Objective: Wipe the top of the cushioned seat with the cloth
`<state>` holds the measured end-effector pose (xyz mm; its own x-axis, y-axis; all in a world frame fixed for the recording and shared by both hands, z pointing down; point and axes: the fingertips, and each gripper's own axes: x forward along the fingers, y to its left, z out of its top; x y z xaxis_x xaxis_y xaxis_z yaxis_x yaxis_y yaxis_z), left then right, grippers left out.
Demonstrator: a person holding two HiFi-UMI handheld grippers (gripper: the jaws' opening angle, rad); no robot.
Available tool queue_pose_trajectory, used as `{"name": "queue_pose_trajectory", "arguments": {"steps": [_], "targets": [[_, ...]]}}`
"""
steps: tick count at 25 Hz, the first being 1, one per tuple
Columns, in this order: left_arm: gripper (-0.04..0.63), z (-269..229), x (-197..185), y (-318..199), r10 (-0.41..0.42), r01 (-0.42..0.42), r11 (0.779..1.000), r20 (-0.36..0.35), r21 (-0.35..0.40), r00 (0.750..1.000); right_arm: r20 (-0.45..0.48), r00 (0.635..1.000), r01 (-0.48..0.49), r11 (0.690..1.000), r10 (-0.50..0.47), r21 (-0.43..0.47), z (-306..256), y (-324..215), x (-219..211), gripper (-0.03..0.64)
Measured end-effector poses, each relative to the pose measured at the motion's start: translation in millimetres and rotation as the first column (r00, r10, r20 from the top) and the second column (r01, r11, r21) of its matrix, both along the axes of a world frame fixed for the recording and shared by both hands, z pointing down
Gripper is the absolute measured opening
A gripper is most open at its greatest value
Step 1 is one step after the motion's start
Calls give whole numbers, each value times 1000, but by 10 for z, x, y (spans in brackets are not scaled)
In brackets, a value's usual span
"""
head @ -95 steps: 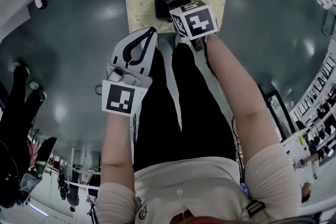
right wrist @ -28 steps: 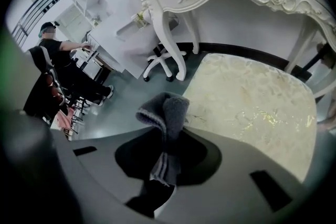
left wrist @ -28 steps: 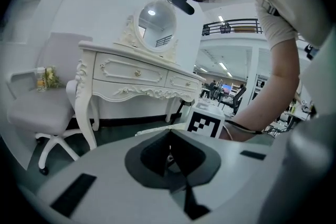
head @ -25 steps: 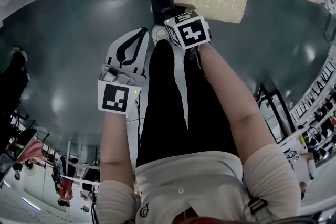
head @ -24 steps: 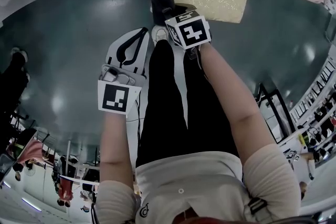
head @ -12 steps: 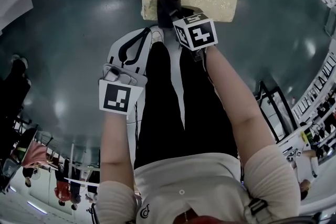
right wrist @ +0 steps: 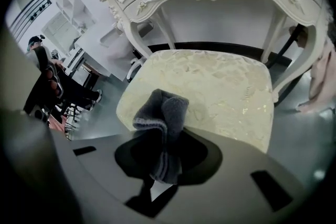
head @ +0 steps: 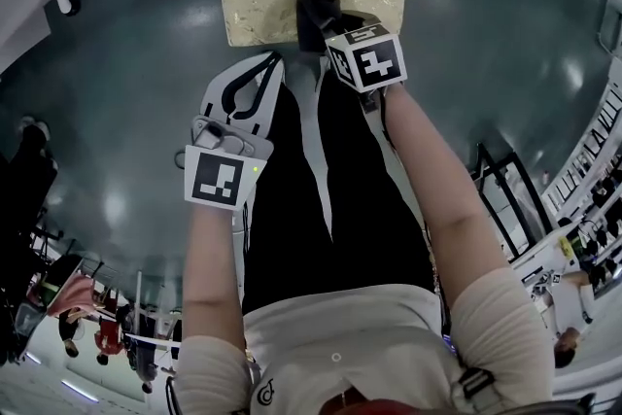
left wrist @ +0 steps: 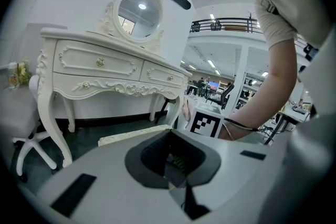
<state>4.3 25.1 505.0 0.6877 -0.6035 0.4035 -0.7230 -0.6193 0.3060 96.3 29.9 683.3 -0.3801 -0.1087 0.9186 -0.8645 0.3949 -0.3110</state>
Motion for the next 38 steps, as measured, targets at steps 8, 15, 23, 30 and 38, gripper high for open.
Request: {"name": "queue_pose_trajectory", "arguments": {"steps": [8, 15, 23, 30, 38], "targets": [[14, 4, 526, -49, 42, -42, 999, -8, 4, 999, -11, 1000, -14, 1000, 14, -4, 15, -12, 574, 81], [14, -13, 872, -159, 57, -57, 998, -28, 16, 998, -40, 998, -40, 999, 40, -3, 28, -33, 1023, 81], [14, -36, 1287, -171, 77, -77, 997, -38, 12, 996, -86, 994, -66, 998, 66, 11, 47, -29, 1550, 80], [14, -66, 1546, -180, 100, -100, 995, -36, 8, 994, -176, 983, -42, 999, 45, 16, 137, -86, 1947, 77], [14, -219, 1525, -225, 123, -123, 991, 5, 54, 992, -155, 984, -76, 991, 92, 110, -292, -170, 1939, 74]]}}
